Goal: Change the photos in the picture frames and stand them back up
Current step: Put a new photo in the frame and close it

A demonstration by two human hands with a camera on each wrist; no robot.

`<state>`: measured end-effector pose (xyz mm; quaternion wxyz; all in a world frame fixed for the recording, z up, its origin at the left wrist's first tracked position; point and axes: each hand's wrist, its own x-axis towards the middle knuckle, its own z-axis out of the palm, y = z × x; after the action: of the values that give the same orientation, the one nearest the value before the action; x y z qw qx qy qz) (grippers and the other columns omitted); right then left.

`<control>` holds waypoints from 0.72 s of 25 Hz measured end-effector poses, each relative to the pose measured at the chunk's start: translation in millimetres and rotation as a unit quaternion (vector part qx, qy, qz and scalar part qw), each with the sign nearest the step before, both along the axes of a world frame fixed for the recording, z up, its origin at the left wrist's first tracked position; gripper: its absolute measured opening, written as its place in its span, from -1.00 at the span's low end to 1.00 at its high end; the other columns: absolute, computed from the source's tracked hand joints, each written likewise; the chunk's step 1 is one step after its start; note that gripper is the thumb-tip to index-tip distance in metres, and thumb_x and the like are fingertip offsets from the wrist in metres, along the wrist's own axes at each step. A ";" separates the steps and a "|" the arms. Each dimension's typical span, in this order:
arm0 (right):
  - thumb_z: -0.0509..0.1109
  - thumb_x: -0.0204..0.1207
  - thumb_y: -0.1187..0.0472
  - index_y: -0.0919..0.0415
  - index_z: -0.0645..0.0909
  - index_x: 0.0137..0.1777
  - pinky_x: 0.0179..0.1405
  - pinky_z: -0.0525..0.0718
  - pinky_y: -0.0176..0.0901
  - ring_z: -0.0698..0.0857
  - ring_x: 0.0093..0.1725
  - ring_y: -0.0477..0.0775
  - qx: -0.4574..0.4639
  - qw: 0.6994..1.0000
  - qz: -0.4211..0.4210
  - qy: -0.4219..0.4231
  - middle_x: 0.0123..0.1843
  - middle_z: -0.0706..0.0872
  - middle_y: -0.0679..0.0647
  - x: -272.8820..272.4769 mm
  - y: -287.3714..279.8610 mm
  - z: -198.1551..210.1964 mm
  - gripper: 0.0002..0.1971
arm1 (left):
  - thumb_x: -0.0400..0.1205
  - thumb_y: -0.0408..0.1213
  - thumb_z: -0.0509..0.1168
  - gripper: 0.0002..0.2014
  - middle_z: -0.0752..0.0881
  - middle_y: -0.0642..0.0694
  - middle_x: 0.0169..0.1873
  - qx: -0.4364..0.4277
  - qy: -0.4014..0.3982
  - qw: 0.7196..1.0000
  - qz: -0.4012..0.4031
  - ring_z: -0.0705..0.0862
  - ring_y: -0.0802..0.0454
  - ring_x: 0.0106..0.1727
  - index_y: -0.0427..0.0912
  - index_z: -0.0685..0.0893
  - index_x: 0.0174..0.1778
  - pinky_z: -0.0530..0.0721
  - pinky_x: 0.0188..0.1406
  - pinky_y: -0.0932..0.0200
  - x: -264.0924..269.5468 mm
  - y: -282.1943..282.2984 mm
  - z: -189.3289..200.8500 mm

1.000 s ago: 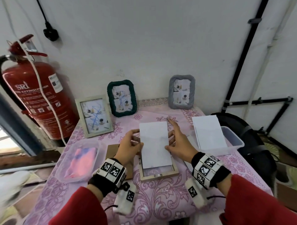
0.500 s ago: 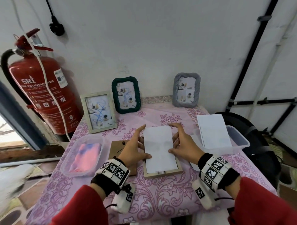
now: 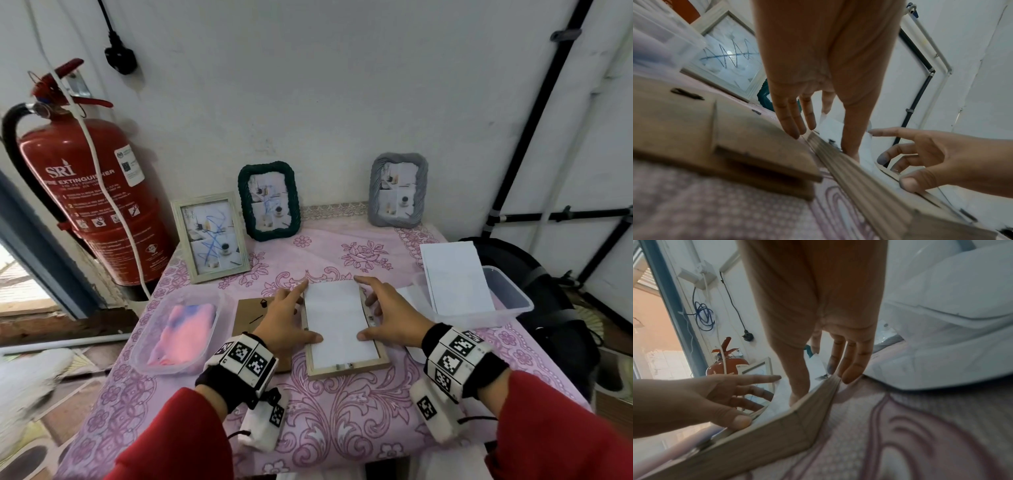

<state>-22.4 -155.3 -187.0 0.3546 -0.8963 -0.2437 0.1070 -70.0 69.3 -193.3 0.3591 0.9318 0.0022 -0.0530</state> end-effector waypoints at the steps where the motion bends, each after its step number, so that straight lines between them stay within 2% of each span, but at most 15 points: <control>1: 0.68 0.18 0.22 -0.04 0.10 0.61 0.02 0.49 -0.29 0.47 -0.05 -0.01 -0.005 1.000 -0.001 0.008 0.16 0.43 0.14 1.9 -0.1 -1.0 0.07 | 0.33 -0.18 0.60 0.09 0.33 -0.20 0.35 0.004 0.012 1.000 -0.001 0.37 -0.19 0.39 -0.03 0.01 0.65 0.43 0.46 -0.12 1.8 0.4 -1.2; 5: 0.63 0.24 0.23 -0.04 0.04 0.63 0.09 0.54 -0.25 0.47 -0.01 0.02 -0.025 0.999 0.006 0.041 0.15 0.32 0.10 8.9 2.6 -3.2 0.05 | 0.34 -0.08 0.58 0.10 0.26 -0.16 0.34 0.032 0.038 0.999 -0.002 0.29 -0.15 0.43 -0.06 -0.03 0.65 0.36 0.52 -0.07 8.8 1.6 -5.6; 10: 0.55 0.32 0.25 0.03 0.02 0.65 0.19 0.50 -0.27 0.43 0.06 0.02 -0.052 0.996 0.000 0.073 0.13 0.25 0.08 19.2 9.7 -5.6 -0.01 | 0.28 0.05 0.56 0.07 0.19 -0.16 0.33 0.053 0.066 0.996 0.008 0.25 -0.17 0.45 -0.10 0.12 0.63 0.32 0.54 -0.06 14.9 2.4 -8.9; 13: 0.53 0.37 0.23 0.14 0.15 0.63 0.20 0.38 -0.38 0.37 0.13 -0.03 -0.078 0.994 -0.002 0.075 0.14 0.21 0.07 21.1 11.2 -7.4 -0.13 | 0.35 -0.02 0.56 -0.10 0.19 -0.15 0.32 0.053 0.063 0.996 0.018 0.21 -0.15 0.45 -0.13 0.30 0.57 0.27 0.56 -0.05 15.9 1.4 -12.2; 18: 0.52 0.42 0.17 0.16 0.22 0.60 0.33 0.33 -0.36 0.37 0.13 -0.04 -0.075 0.995 0.010 0.067 0.14 0.21 0.07 18.7 5.7 -7.3 -0.21 | 0.36 -0.09 0.56 -0.15 0.21 -0.14 0.33 0.017 0.050 0.998 0.029 0.24 -0.14 0.45 -0.18 0.35 0.55 0.29 0.55 -0.04 11.5 0.1 -11.8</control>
<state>-3.7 -149.5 -194.4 0.3012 -0.9086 -0.2197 0.1884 -58.5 69.4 -205.0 0.3439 0.9335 0.0480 -0.0895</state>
